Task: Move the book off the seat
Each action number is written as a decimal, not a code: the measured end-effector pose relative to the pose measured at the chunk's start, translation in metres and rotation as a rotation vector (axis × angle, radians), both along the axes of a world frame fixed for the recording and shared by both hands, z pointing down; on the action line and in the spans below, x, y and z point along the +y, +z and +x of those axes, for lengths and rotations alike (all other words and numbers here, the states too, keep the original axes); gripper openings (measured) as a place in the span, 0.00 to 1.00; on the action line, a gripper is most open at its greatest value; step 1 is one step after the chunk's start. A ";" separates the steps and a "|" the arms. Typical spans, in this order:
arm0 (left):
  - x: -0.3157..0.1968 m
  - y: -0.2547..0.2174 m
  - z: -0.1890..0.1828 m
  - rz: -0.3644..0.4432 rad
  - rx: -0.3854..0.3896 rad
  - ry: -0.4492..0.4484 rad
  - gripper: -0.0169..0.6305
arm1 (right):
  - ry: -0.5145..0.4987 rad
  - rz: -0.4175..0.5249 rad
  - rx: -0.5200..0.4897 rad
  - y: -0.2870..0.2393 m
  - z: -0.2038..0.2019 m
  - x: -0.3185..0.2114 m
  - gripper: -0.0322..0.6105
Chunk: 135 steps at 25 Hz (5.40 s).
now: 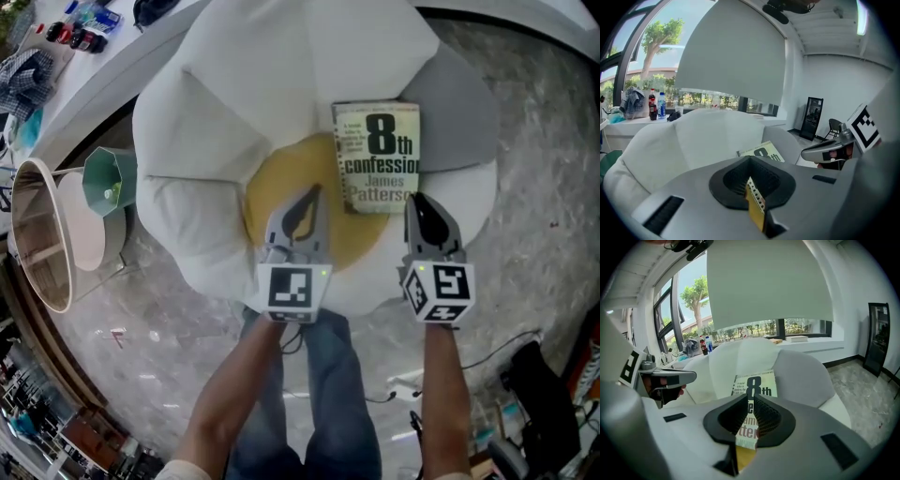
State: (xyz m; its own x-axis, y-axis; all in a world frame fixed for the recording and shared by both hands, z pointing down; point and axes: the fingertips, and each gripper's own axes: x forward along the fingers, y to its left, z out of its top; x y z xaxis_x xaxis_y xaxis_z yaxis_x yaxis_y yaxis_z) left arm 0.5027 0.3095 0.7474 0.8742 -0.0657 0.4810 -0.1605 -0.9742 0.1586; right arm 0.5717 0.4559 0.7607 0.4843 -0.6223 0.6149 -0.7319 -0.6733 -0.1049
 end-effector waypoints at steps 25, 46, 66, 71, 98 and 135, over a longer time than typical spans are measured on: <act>0.003 0.063 0.032 -0.042 -0.060 0.006 0.03 | -0.059 -0.084 -0.066 0.071 0.046 0.003 0.21; 0.019 0.064 0.034 -0.044 -0.045 0.018 0.03 | -0.401 -0.198 -0.551 0.158 0.030 0.004 0.52; 0.007 0.044 0.022 -0.043 -0.019 0.009 0.03 | -0.352 0.017 -0.476 0.109 0.006 -0.026 0.39; -0.006 0.025 0.017 -0.037 -0.010 -0.006 0.03 | -0.264 0.002 -0.426 0.087 -0.014 -0.052 0.35; -0.066 -0.182 -0.049 0.012 0.133 -0.091 0.03 | -0.104 -0.059 -0.067 -0.135 -0.081 -0.108 0.32; -0.078 -0.602 -0.184 0.311 0.462 -0.345 0.03 | -0.197 0.450 0.374 -0.611 -0.153 -0.109 0.32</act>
State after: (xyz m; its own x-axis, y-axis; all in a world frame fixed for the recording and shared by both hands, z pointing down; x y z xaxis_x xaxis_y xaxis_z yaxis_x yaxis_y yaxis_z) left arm 0.3189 0.2310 0.1451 0.8903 -0.4546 -0.0257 -0.4547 -0.8906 0.0050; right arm 0.4184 0.3466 0.1493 0.4662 -0.8809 0.0821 -0.8800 -0.4713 -0.0594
